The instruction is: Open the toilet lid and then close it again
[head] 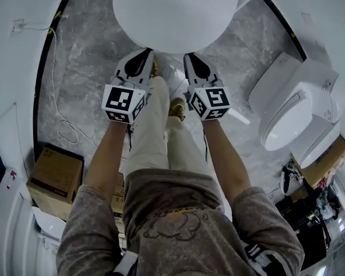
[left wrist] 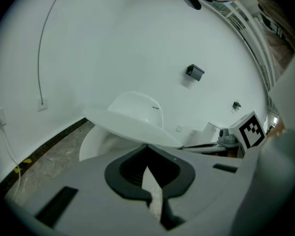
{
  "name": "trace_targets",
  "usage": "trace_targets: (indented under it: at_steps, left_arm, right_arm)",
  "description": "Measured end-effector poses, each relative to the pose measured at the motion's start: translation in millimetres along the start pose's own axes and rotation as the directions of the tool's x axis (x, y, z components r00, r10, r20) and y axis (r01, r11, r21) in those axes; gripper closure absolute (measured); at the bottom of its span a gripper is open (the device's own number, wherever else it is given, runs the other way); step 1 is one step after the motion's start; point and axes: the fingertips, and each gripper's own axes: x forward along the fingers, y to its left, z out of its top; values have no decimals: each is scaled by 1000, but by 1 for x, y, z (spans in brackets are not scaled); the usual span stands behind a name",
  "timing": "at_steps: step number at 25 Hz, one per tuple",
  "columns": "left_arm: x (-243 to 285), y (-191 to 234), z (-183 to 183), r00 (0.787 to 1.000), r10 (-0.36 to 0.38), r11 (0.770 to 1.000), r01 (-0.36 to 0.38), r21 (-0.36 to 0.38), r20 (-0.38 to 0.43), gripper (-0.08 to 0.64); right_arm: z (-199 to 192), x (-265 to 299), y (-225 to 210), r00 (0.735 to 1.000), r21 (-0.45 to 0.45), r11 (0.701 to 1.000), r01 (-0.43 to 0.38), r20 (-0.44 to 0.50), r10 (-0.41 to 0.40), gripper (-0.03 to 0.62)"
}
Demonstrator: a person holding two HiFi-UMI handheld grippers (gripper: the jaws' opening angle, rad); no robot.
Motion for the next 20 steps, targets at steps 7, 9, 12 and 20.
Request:
trace_targets:
  at_steps: [7,9,12,20]
  left_arm:
    - [3,-33,108,1000,-27,999,27,44,-1,551]
    - [6,-41,127,999,-42,998,43,47,-26,551]
    - [15,-49,149,997,-64,997,66,42,-51,551]
    - [45,-73,223,992,-117,988,120,97,-36,551]
  right_arm:
    - [98,-36,-1,997,42,997,67,40,-69,565]
    - [127,-48,-9,992,63,994,92,77,-96,565]
    - [173,-54,-29,983,107,987,119,129,-132,565]
    - [232,-67,-46,978,114,985,131,149,-147,565]
